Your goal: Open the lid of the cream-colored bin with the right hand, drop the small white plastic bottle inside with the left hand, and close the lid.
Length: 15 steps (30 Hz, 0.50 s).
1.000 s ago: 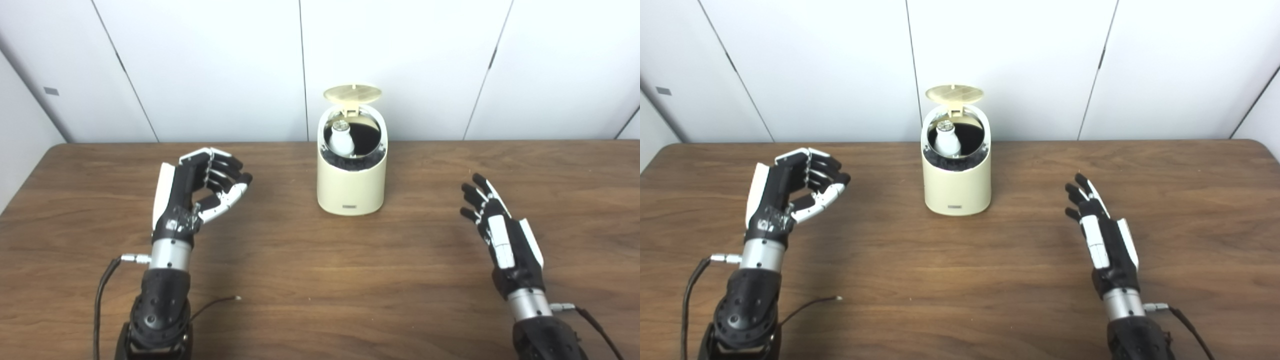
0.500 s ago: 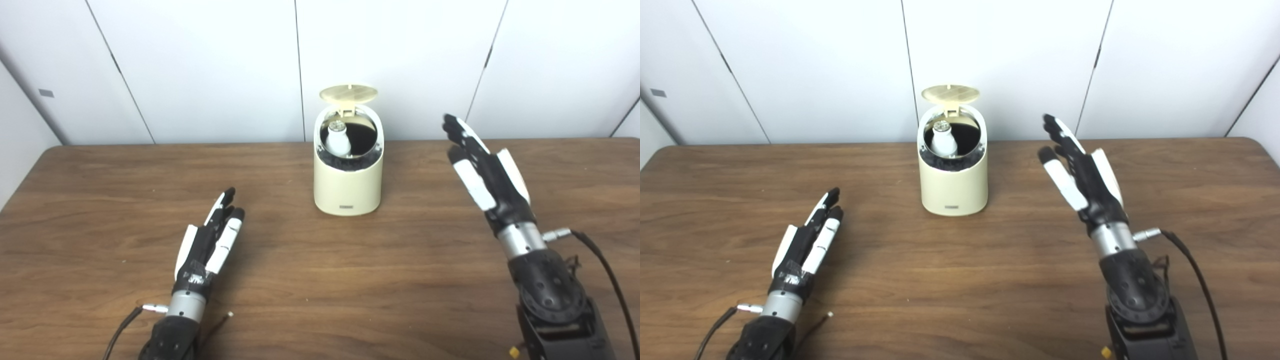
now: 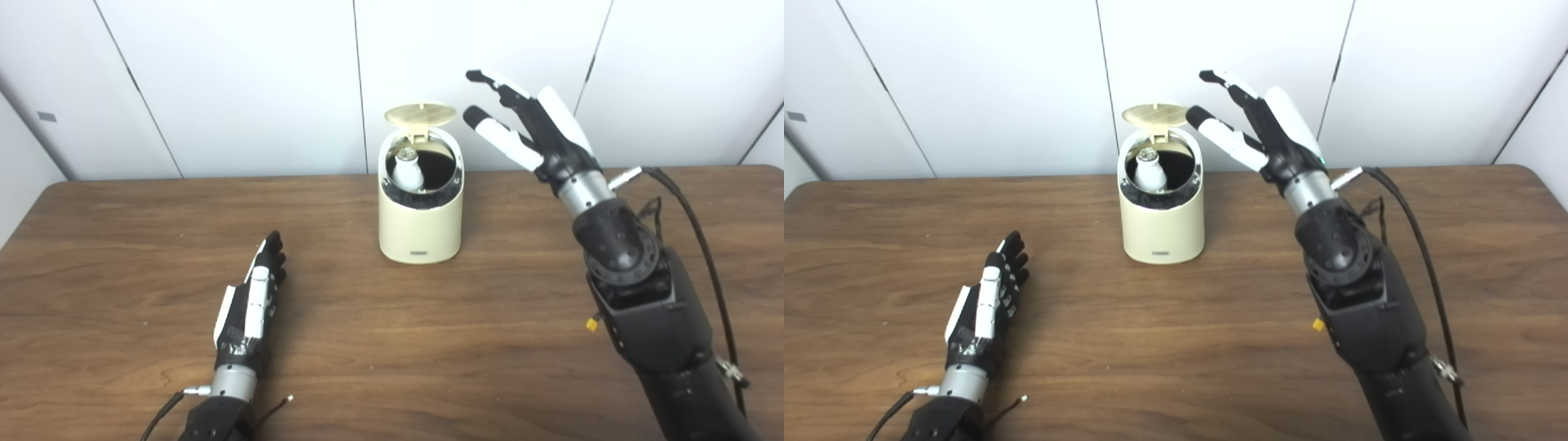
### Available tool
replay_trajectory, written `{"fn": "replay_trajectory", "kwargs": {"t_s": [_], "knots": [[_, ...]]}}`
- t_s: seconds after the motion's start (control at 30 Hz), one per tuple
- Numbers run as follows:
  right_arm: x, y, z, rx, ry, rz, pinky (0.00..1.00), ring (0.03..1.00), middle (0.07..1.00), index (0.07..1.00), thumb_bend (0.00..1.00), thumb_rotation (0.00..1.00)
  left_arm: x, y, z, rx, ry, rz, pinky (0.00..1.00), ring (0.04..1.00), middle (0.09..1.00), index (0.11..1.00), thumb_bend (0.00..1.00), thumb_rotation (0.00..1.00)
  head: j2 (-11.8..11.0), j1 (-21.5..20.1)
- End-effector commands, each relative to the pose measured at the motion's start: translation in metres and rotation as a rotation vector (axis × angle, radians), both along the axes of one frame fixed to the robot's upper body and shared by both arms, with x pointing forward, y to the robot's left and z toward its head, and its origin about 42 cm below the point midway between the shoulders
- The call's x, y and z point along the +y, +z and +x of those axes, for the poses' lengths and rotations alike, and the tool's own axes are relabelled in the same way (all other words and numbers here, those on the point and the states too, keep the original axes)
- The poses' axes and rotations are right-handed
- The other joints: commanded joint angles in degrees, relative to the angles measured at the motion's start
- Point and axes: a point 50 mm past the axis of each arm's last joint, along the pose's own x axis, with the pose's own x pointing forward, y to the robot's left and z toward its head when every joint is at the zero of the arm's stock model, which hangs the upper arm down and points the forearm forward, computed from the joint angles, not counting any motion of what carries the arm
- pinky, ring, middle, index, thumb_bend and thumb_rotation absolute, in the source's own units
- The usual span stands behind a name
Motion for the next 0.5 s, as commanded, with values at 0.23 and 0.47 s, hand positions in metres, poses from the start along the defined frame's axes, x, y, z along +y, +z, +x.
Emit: {"fn": "replay_trajectory", "kwargs": {"t_s": [0.23,0.47], "knots": [[0.025,0.037,0.022,-0.123,0.016,-0.128,0.98,0.989,0.967,0.852,0.58,1.00,-0.008,-0.020,-0.006,0.056,-0.012,-0.004,1.00,1.000,1.000,1.000,0.60,0.96,0.1,0.2],[0.028,0.031,0.022,-0.129,0.027,-0.178,0.96,1.000,0.995,0.809,0.64,1.00,-0.010,-0.022,-0.004,0.061,-0.014,0.007,1.00,1.000,1.000,1.000,0.61,0.97,0.1,0.5]]}}
